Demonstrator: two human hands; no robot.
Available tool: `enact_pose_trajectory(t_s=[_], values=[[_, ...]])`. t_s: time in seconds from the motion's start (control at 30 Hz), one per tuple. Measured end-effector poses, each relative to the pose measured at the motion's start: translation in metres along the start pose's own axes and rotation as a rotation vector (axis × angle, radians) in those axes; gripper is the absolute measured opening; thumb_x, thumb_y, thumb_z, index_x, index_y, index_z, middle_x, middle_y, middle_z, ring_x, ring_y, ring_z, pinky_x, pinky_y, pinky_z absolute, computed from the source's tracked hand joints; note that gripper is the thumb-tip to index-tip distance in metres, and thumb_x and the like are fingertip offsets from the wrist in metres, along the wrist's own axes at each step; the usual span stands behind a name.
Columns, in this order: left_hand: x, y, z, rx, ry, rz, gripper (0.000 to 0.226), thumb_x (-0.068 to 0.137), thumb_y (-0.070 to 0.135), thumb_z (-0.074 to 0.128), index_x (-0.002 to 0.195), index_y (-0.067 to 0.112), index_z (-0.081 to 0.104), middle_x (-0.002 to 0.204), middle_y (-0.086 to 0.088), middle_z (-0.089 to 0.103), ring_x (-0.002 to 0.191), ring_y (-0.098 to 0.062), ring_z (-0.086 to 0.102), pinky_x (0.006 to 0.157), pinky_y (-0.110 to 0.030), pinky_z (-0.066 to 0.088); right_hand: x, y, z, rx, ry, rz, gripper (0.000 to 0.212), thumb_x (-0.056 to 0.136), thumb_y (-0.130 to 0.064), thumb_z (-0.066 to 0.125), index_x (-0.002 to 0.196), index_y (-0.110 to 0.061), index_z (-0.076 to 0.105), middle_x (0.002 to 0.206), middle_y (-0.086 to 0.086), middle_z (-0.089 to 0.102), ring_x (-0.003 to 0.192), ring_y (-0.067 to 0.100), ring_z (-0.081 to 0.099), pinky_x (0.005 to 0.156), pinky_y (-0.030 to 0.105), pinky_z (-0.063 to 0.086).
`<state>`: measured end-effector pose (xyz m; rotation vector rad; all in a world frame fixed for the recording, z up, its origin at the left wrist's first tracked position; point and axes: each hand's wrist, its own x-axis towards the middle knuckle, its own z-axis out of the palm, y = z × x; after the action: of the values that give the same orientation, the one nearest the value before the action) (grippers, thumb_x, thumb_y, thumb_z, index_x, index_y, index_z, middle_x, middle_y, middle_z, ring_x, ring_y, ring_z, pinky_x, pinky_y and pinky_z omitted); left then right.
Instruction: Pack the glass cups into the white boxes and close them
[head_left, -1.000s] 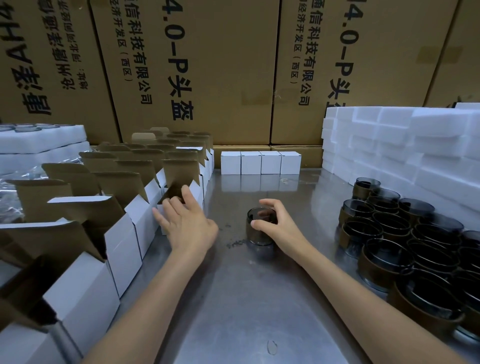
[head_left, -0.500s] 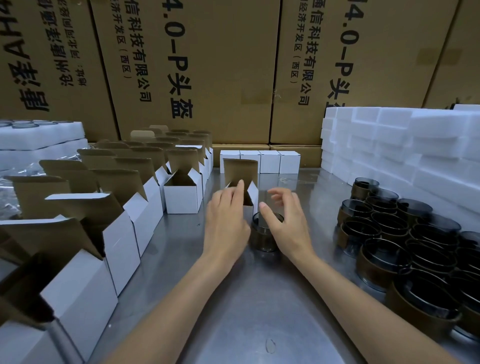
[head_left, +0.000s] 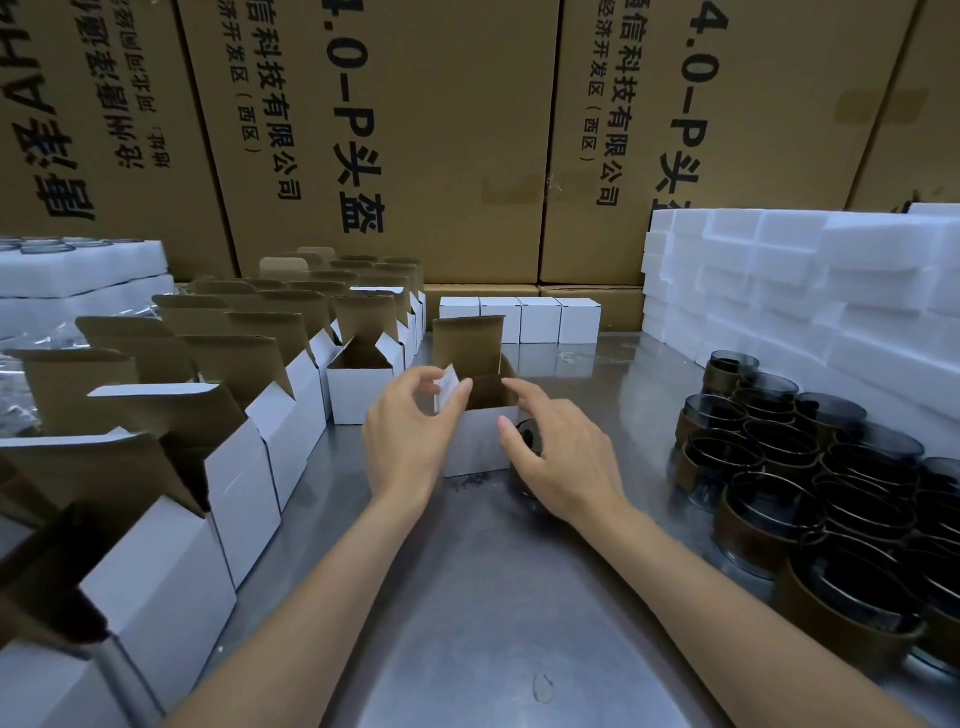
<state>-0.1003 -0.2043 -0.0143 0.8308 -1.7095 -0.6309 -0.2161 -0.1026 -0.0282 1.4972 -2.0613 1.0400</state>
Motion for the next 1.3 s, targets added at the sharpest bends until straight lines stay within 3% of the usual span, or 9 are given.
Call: enact_pose_trajectory(t_s=[0.13, 0.2, 0.3, 0.43, 0.53, 0.67, 0.77, 1.0, 1.3], values=[[-0.002, 0.003, 0.001, -0.117, 0.040, -0.118, 0.030, 0.096, 0.031, 0.052, 0.125, 0.026, 0.057, 0.092, 0.010, 0.064, 0.087, -0.007, 0.058, 0.069, -0.010, 0.039, 0.000, 0.005, 0.000, 0.016, 0.093, 0.122, 0.039, 0.094, -0.042, 0.047, 0.128, -0.024, 0.052, 0.100, -0.008, 0.070, 0.094, 0.015, 0.062, 0.070, 0.024, 0.038], [-0.003, 0.002, 0.004, -0.206, 0.010, -0.196, 0.034, 0.099, 0.023, 0.044, 0.132, 0.028, 0.051, 0.094, 0.007, 0.062, 0.092, -0.012, 0.059, 0.077, -0.015, 0.046, 0.000, 0.005, 0.001, 0.020, 0.104, 0.183, 0.035, 0.095, -0.043, 0.046, 0.123, -0.023, 0.056, 0.101, -0.009, 0.072, 0.093, 0.016, 0.063, 0.068, 0.023, 0.036], [-0.004, 0.000, 0.009, -0.293, -0.072, -0.279, 0.032, 0.102, 0.018, 0.034, 0.121, 0.026, 0.059, 0.122, -0.002, 0.061, 0.111, -0.020, 0.056, 0.096, -0.040, 0.051, 0.001, 0.005, -0.001, 0.060, 0.116, 0.257, 0.029, 0.095, -0.042, 0.047, 0.113, -0.024, 0.061, 0.102, -0.010, 0.071, 0.090, 0.015, 0.064, 0.067, 0.024, 0.036], [-0.007, -0.002, 0.009, -0.379, -0.120, -0.296, 0.030, 0.105, 0.021, 0.030, 0.109, 0.028, 0.059, 0.125, 0.000, 0.058, 0.096, -0.008, 0.056, 0.084, -0.026, 0.052, 0.001, 0.005, -0.003, 0.077, 0.110, 0.267, 0.025, 0.095, -0.041, 0.048, 0.107, -0.024, 0.061, 0.101, -0.010, 0.071, 0.087, 0.013, 0.063, 0.064, 0.022, 0.038], [-0.007, -0.002, 0.009, -0.442, -0.198, -0.244, 0.027, 0.103, 0.030, 0.038, 0.126, 0.034, 0.051, 0.134, 0.009, 0.049, 0.114, -0.005, 0.050, 0.088, -0.018, 0.039, 0.001, 0.006, -0.003, 0.054, 0.109, 0.218, 0.024, 0.094, -0.042, 0.048, 0.108, -0.025, 0.057, 0.100, -0.011, 0.065, 0.088, 0.007, 0.055, 0.062, 0.020, 0.035], [-0.008, -0.007, 0.008, -0.530, -0.381, -0.256, 0.091, 0.086, 0.024, 0.069, 0.150, 0.041, 0.007, 0.151, 0.007, 0.023, 0.135, -0.009, 0.027, 0.103, -0.028, 0.027, 0.001, 0.004, -0.010, 0.015, 0.247, 0.067, 0.021, 0.085, -0.039, 0.053, 0.090, -0.020, 0.056, 0.090, -0.011, 0.048, 0.087, 0.009, 0.042, 0.063, 0.019, 0.034], [-0.006, -0.014, 0.007, -0.481, -0.506, -0.298, 0.113, 0.079, 0.018, 0.077, 0.149, 0.040, -0.008, 0.160, 0.000, 0.013, 0.146, -0.017, 0.017, 0.099, -0.027, 0.027, -0.004, 0.003, -0.012, -0.150, 0.214, -0.075, 0.027, 0.082, -0.040, 0.055, 0.066, -0.018, 0.052, 0.068, -0.005, 0.050, 0.072, 0.016, 0.044, 0.064, 0.031, 0.036], [-0.001, -0.022, 0.009, -0.310, -0.547, -0.250, 0.114, 0.074, 0.031, 0.080, 0.150, 0.037, -0.005, 0.156, 0.000, 0.023, 0.142, -0.017, 0.024, 0.111, -0.036, 0.031, -0.006, 0.004, -0.009, -0.236, 0.137, -0.168, 0.029, 0.078, -0.026, 0.069, 0.056, -0.014, 0.054, 0.047, -0.001, 0.051, 0.046, 0.019, 0.045, 0.062, 0.032, 0.039], [-0.004, -0.022, 0.015, -0.310, -0.566, -0.187, 0.116, 0.068, 0.031, 0.085, 0.152, 0.030, 0.005, 0.146, 0.001, 0.035, 0.138, -0.016, 0.031, 0.098, -0.025, 0.032, 0.019, -0.017, -0.036, 0.052, 0.541, -0.108, 0.024, 0.092, -0.028, 0.048, 0.073, -0.015, 0.056, 0.064, -0.012, 0.046, 0.063, 0.007, 0.040, 0.075, 0.025, 0.023]])
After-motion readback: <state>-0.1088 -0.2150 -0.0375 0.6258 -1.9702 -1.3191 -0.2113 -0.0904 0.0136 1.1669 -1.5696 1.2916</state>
